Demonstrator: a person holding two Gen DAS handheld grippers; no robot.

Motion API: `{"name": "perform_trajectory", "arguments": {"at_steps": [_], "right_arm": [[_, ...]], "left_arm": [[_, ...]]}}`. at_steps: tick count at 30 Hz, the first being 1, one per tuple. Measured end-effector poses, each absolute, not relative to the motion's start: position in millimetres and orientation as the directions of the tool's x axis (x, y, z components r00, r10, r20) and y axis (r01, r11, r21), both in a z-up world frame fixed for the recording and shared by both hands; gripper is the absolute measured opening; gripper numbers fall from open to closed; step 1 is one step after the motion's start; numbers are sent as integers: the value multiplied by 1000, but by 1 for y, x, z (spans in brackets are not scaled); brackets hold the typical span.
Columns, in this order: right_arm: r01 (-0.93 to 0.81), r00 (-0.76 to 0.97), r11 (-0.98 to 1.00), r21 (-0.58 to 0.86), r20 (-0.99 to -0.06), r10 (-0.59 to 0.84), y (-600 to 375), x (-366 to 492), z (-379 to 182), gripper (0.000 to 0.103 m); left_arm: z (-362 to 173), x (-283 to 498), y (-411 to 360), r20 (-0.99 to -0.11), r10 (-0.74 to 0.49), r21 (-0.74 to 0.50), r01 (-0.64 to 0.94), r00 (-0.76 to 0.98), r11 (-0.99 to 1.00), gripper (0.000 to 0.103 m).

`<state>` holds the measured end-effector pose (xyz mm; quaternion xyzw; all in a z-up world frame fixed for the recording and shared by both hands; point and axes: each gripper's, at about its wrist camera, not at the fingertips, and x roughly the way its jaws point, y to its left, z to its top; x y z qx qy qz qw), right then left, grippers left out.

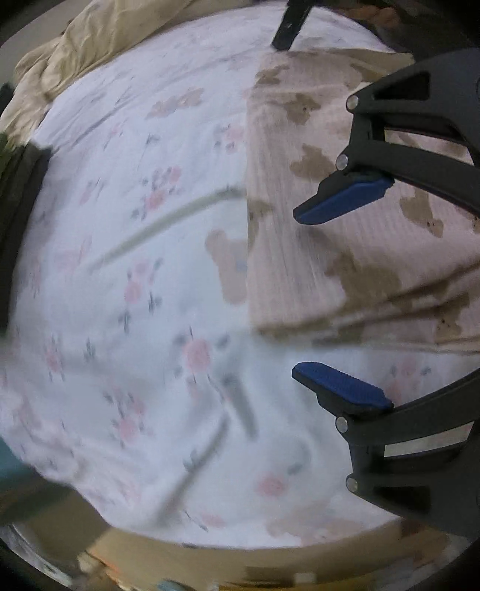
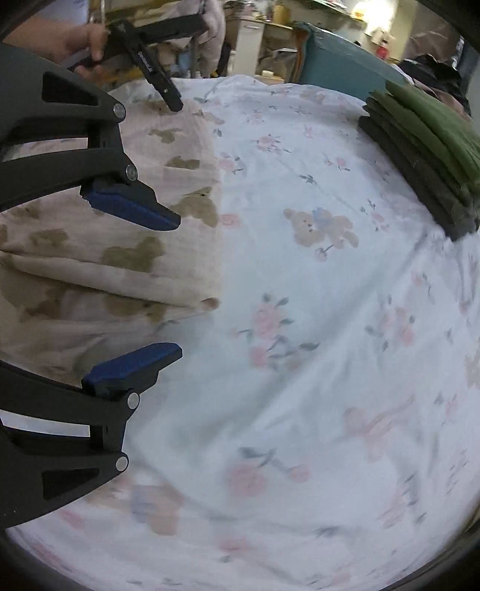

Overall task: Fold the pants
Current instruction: 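Grasp the folded edge with both tools and roll it over once more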

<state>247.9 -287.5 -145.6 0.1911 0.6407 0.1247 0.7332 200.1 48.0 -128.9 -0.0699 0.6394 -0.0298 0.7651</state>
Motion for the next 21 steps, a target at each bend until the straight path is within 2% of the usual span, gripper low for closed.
{"name": "perform_trajectory", "arguments": {"at_steps": [5,7,8,9,11,12,14,18,21], "right_arm": [[30,97,903,428,-901,424,-282,258,-163,66],[3,90,909,417,-905,415,-278,259,-166,67],[-12,95,904,427,-900,426,-276,260,-166,66],[-25,95,893,450,-888,450,-276,260,-166,61],[-37,74,891,452,-888,453,-275,262,-168,28],[-44,69,893,448,-890,450,-274,262,-169,22],[-71,62,891,449,-889,453,-272,261,-167,9],[-136,103,874,466,-871,480,-269,261,-144,5],[-169,196,859,483,-838,509,-272,266,-118,4]], "left_arm": [[-132,219,37,-972,-136,-139,0,190,990,74],[-137,221,38,-971,-161,-161,17,175,987,69],[-141,225,36,-972,-178,-174,40,154,984,61],[-147,226,33,-978,-165,-158,65,130,985,45],[-149,230,31,-980,-150,-139,87,131,986,28],[-147,232,33,-974,-188,-178,85,128,980,4],[-142,235,34,-966,-231,-222,87,118,971,3],[-115,230,40,-951,-272,-263,83,145,961,3],[-79,224,51,-935,-250,-231,103,251,967,3]]}}
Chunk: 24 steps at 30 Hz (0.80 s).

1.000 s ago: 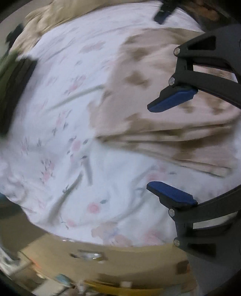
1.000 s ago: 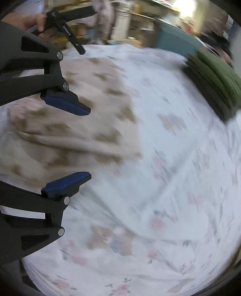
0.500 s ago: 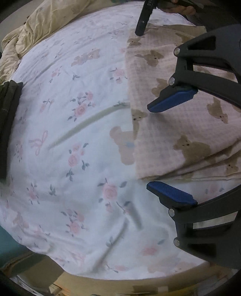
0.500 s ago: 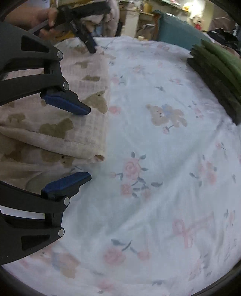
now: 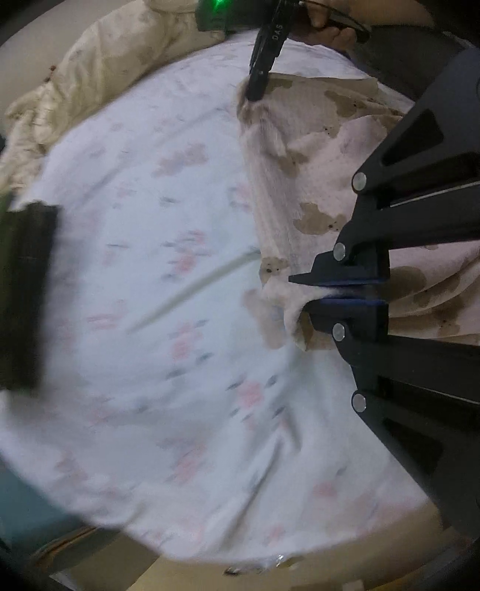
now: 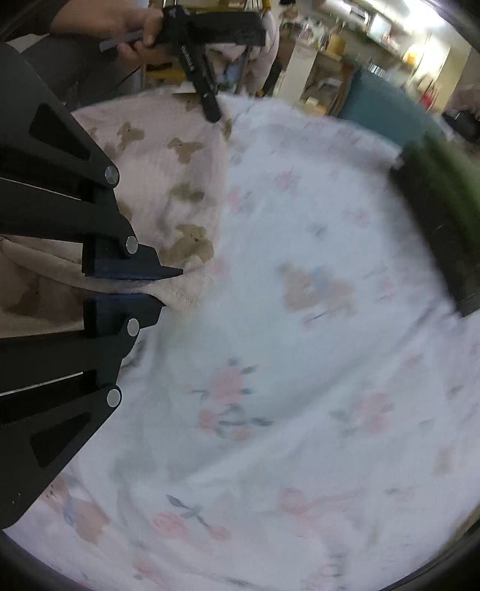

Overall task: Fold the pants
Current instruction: 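Grasp the folded edge with both tools and roll it over once more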

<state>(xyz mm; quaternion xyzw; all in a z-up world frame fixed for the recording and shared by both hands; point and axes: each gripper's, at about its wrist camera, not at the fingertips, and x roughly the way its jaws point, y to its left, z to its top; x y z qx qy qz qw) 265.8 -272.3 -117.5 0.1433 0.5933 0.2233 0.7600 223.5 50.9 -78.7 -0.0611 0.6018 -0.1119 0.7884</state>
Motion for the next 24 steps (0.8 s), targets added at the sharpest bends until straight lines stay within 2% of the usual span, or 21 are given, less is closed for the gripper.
{"name": "perform_trajectory", "arguments": {"at_steps": [3,9,14,24], "right_arm": [[-197,307,861,468,-805,508,-277,273,-97,4],[-234,296,877,419,-829,475,-269,287,-113,4],[-279,341,863,421,-797,499,-274,277,-89,4],[-444,299,843,304,-836,460,-265,206,-44,3]], "left_arm": [[-58,229,51,-909,-218,-182,133,356,974,3],[-67,233,52,-910,-181,-145,121,372,982,3],[-49,230,47,-877,-214,-163,152,431,975,3],[-13,147,28,-898,-175,-28,345,404,938,3]]}}
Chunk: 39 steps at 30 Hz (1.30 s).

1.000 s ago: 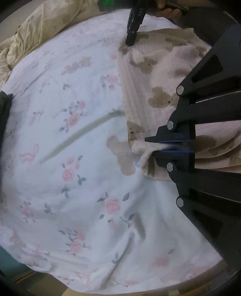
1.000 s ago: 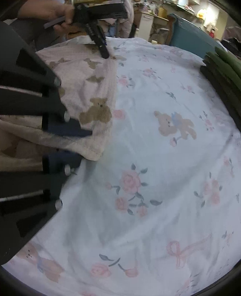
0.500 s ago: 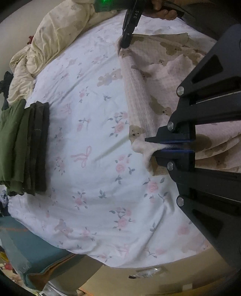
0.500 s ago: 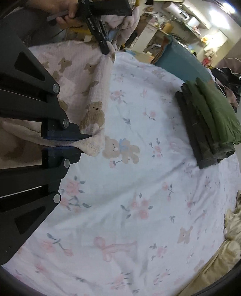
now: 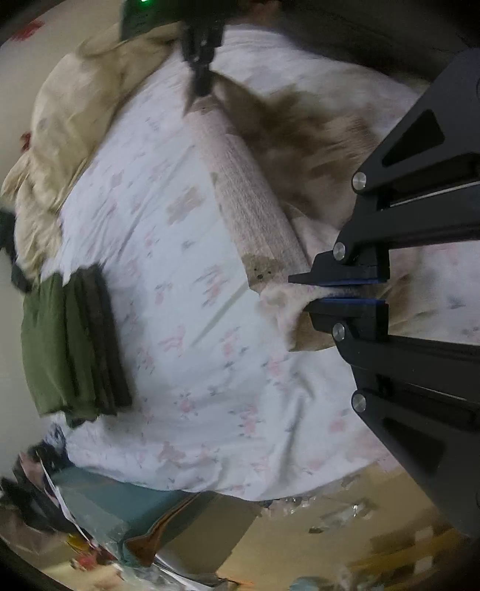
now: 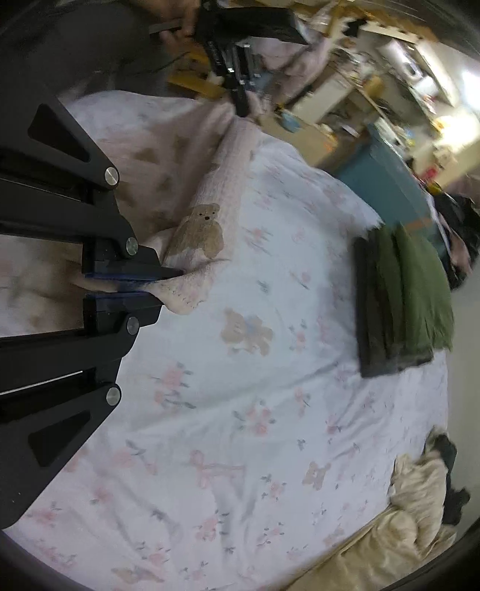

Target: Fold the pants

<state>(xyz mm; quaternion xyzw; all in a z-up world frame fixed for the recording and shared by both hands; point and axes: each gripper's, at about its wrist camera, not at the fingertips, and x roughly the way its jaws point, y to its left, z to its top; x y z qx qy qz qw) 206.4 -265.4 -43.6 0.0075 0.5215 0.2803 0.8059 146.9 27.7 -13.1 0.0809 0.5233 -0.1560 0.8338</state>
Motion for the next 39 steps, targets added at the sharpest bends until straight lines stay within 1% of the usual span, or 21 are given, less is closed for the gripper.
{"name": "perform_trajectory", "arguments": {"at_steps": [5,9,10,12,13,14,15,16,19,21,23,24,25,26,28,30,31,33,35,38,39], "right_arm": [[-554,180,802,221,-909,375,-253,158,-55,3],[-590,51,781,203,-956,287,-241,130,-83,4],[-585,7,781,218,-962,273,-239,127,-90,6],[-577,-60,788,214,-973,221,-239,118,-102,17],[-569,-84,799,194,-980,179,-242,116,-105,28],[-558,-94,808,190,-982,166,-246,116,-104,41],[-545,-104,815,195,-981,165,-250,116,-99,46],[-540,-100,819,193,-981,166,-253,116,-92,48],[-502,23,844,188,-973,231,-260,127,-62,48],[-428,103,876,223,-950,293,-258,138,-56,48],[-394,132,885,249,-937,323,-246,144,-63,44],[-385,114,879,281,-931,348,-237,144,-72,41],[-386,77,871,303,-930,358,-225,142,-87,30],[-393,47,871,294,-940,338,-214,138,-100,27],[-433,21,882,188,-976,218,-202,128,-128,27],[-496,66,866,-68,-997,-40,-200,122,-153,27],[-512,88,851,-117,-993,-84,-203,121,-157,27],[-437,51,898,-54,-998,-35,-217,130,-152,28],[-385,97,916,-109,-992,-77,-231,135,-139,29],[-229,103,970,83,-989,109,-263,144,-115,40],[-178,124,976,125,-981,148,-274,147,-109,46]], "left_arm": [[-21,103,15,-933,-148,6,425,329,905,4],[-53,76,4,-975,-86,29,500,204,865,9],[-60,72,3,-981,-70,33,508,182,861,14],[-69,68,9,-990,-22,49,495,137,867,22],[-66,68,15,-991,-26,39,471,131,881,32],[-60,69,23,-991,-54,7,440,126,898,37],[-52,70,31,-988,-98,-40,416,119,909,47],[-45,70,36,-985,-129,-71,404,118,912,54],[-16,77,49,-954,-209,-129,335,214,933,59],[-15,90,53,-933,-244,-187,223,265,957,61],[-38,100,44,-934,-261,-240,112,245,964,61],[-57,102,32,-945,-267,-249,111,191,962,59],[-75,98,18,-955,-263,-246,129,136,961,58],[-87,94,8,-963,-250,-233,158,99,960,57],[-117,79,-15,-992,-117,-99,261,54,960,53],[-143,70,-20,-996,72,87,346,55,934,54],[-150,71,-15,-993,108,118,354,48,928,56],[-145,77,1,-997,80,82,277,20,957,56],[-130,81,17,-998,47,54,193,41,980,55],[-93,87,45,-986,-46,-37,59,160,998,55],[-86,89,53,-980,-46,-43,20,196,999,59]]}}
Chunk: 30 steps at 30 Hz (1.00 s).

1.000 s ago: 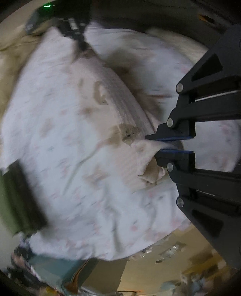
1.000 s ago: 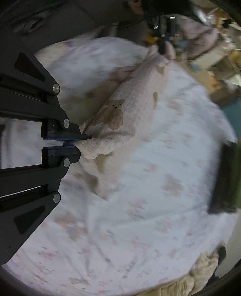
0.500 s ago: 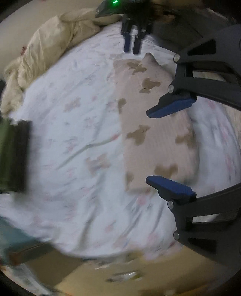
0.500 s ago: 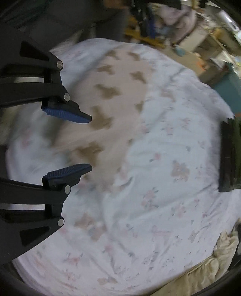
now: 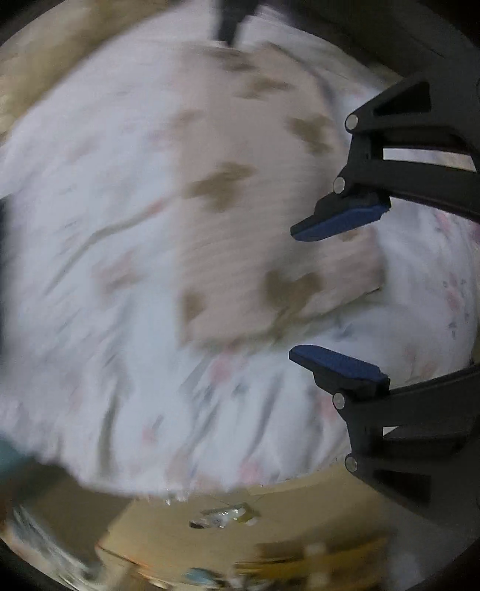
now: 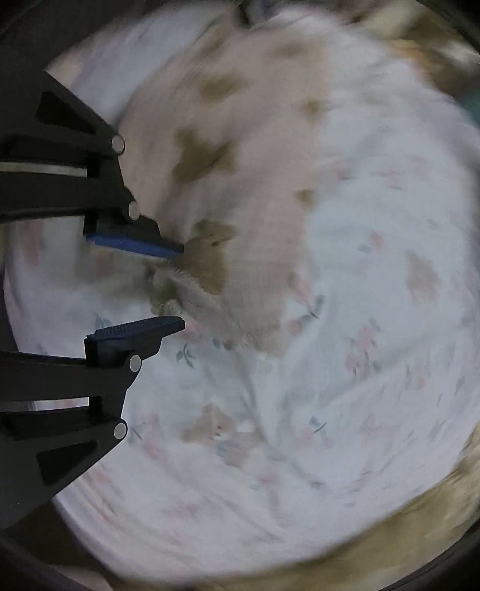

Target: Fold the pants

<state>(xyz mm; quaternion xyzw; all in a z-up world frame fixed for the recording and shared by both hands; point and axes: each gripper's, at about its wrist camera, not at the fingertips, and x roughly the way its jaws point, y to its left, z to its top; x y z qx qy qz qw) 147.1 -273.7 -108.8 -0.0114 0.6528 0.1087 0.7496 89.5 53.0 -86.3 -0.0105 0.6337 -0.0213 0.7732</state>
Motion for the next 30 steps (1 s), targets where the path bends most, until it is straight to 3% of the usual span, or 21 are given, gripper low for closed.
{"name": "perform_trajectory", "arguments": {"at_steps": [2,3,4,6,8,15,17,18,19,20,21,23,27,30], "right_arm": [[-69,169,982,177,-968,187,-295,154,-105,82],[-12,171,978,210,-963,209,-304,158,-108,86],[38,155,964,263,-955,255,-312,163,-114,86],[103,129,935,339,-937,325,-316,167,-125,86],[147,97,915,375,-926,364,-314,168,-139,86],[92,5,924,370,-929,371,-283,170,-162,87],[52,1,922,383,-923,384,-275,165,-162,88],[29,-7,919,392,-920,392,-270,165,-163,87],[-6,-5,918,397,-918,397,-264,163,-161,81],[-34,-10,913,406,-914,406,-260,162,-161,65],[-67,-13,915,399,-917,399,-253,161,-159,54],[-112,0,918,380,-924,383,-246,158,-154,13],[-154,94,891,427,-892,443,-244,157,-119,11],[-176,193,872,456,-853,485,-252,163,-81,9]], "left_arm": [[-82,95,66,-972,-20,-37,-69,235,997,71],[-85,98,73,-971,-33,-65,-131,237,989,80],[-90,101,78,-973,-56,-94,-161,225,983,85],[-109,104,82,-967,-190,-229,-244,171,942,85],[-124,104,79,-957,-255,-284,-279,136,917,85],[-145,107,39,-972,-207,-222,-158,110,962,85],[-145,108,32,-969,-223,-236,-129,109,963,80],[-144,107,25,-965,-242,-253,-101,105,962,69],[-143,106,18,-963,-251,-258,-67,100,964,54],[-142,105,13,-961,-259,-264,-42,101,964,43],[-141,104,7,-956,-279,-281,-7,94,960,18],[-133,102,-3,-949,-298,-295,46,102,954,11],[-90,99,1,-906,-370,-363,72,204,929,10],[-45,102,7,-874,-363,-343,120,324,932,10]]}}
